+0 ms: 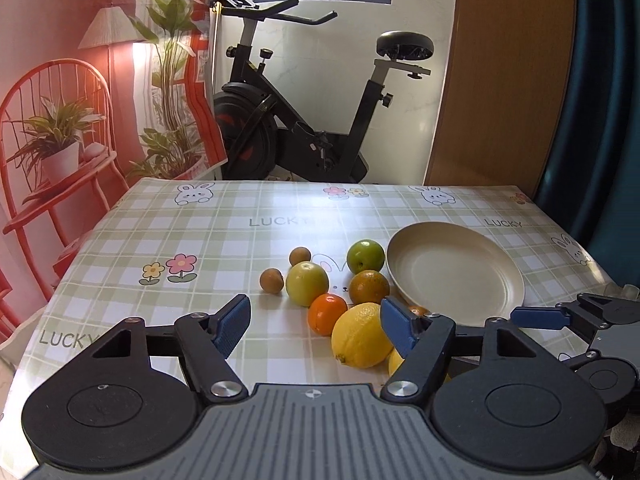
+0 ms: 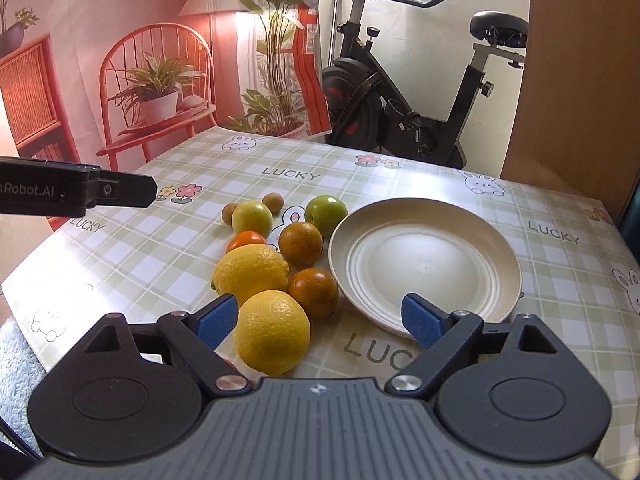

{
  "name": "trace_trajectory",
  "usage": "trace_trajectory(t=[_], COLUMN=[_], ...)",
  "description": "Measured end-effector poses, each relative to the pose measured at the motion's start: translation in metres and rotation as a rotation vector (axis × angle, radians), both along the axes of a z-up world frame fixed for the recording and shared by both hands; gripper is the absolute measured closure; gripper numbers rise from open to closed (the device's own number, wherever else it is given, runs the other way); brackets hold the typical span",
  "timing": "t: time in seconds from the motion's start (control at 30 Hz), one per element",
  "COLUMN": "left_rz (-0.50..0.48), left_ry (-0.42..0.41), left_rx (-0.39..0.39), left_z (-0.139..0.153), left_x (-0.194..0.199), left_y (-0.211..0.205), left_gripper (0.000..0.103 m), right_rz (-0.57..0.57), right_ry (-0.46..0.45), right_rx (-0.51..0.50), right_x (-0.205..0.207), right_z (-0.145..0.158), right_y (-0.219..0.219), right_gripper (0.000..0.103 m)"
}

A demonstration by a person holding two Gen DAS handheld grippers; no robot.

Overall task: Organize fruits
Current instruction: 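Move the left tool down to the lemon and close its fingers on it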

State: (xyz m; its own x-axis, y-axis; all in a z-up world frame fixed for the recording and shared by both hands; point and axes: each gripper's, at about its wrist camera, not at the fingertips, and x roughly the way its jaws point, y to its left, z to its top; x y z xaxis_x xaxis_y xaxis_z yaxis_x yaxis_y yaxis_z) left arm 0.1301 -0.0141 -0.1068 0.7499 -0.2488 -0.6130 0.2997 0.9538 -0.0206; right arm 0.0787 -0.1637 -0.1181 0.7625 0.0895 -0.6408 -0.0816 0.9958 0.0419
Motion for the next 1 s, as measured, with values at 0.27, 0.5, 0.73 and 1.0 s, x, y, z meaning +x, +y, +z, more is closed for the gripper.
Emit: trace_trajectory(t=[0.27, 0.5, 0.73, 1.0], left_rz=[-0.073, -0.140, -0.200, -0.204], left_ry=[0.099, 0.163, 0.253, 0.336], left_rx=[0.010, -0.045, -0.111, -0.158], left_z=[-0.022, -0.029, -0.037, -0.050], left_x=[0.001, 0.010, 0.026, 0.034], left_y=[-0.010, -0.019, -0.033, -0.043], left_gripper=[0.046, 0.058, 0.059, 0.059], right_rz=[0.010, 0.056, 0.092, 0.110], right_ry=[0.064, 0.092, 0.110, 0.124], right_rx=[0.033, 0.048, 0.113, 0.162], right_x=[0.010, 0.014, 0.020, 0.026], right_z=[-0.016, -0.025, -0.034, -0.040], right_y=[-0.004, 0.002, 0.001, -0.001], right_gripper=[0.014, 0.019, 0.039, 0.040])
